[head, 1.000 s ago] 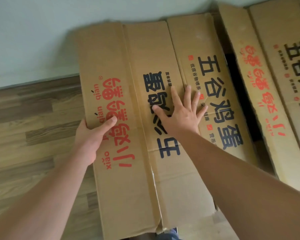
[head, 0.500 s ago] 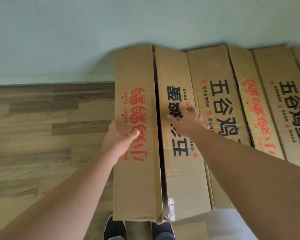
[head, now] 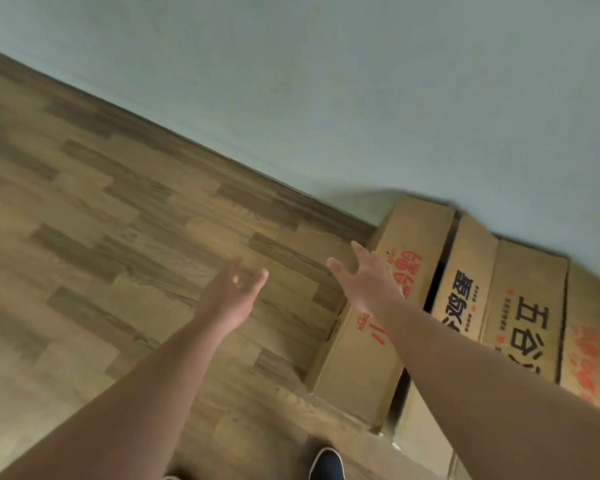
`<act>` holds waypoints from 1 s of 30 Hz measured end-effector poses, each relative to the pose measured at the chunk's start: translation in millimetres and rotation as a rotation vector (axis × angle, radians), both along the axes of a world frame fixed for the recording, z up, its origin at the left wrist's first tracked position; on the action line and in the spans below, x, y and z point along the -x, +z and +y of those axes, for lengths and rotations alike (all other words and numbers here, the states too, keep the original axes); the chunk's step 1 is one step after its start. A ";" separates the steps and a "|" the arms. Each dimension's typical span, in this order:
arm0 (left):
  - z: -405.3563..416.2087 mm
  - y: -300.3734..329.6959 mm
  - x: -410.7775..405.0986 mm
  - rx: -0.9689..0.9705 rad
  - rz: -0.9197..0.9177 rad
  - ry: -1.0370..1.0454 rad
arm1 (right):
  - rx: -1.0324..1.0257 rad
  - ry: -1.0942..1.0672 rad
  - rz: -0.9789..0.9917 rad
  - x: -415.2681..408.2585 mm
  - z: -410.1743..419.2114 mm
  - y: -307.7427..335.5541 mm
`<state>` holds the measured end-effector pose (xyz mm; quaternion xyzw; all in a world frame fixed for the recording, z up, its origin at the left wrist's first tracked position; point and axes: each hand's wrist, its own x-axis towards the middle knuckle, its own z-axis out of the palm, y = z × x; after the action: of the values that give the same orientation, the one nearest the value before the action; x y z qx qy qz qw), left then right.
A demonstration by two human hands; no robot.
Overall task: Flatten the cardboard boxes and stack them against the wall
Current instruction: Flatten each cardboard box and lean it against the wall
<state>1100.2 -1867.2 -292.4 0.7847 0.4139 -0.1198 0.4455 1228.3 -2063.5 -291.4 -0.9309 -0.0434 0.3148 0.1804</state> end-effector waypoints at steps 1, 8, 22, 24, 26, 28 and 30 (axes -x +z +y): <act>16.5 7.1 13.2 -0.005 -0.010 0.028 | -0.021 0.019 0.003 7.2 21.3 9.8; 164.8 57.4 136.3 -0.126 -0.076 0.315 | -0.213 0.216 -0.030 99.7 207.1 73.7; 447.0 127.9 467.7 -0.212 -0.184 0.791 | -0.311 0.578 0.023 361.6 565.1 130.1; 479.6 126.1 497.0 -0.226 -0.165 0.832 | -0.320 0.632 0.046 390.2 612.1 124.5; 515.5 120.4 524.2 -0.228 -0.148 0.869 | -0.312 0.686 0.090 417.7 662.3 117.4; 552.1 114.5 549.9 -0.230 -0.116 0.909 | -0.309 0.731 0.135 444.1 713.3 112.4; 591.6 110.1 575.9 -0.226 -0.090 0.971 | -0.325 0.750 0.206 469.1 766.7 105.2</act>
<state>524.2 -1275.6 -182.3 0.5494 0.7221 0.1811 0.3794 759.3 -1296.8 -186.2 -0.7738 -0.4099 0.4391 0.2013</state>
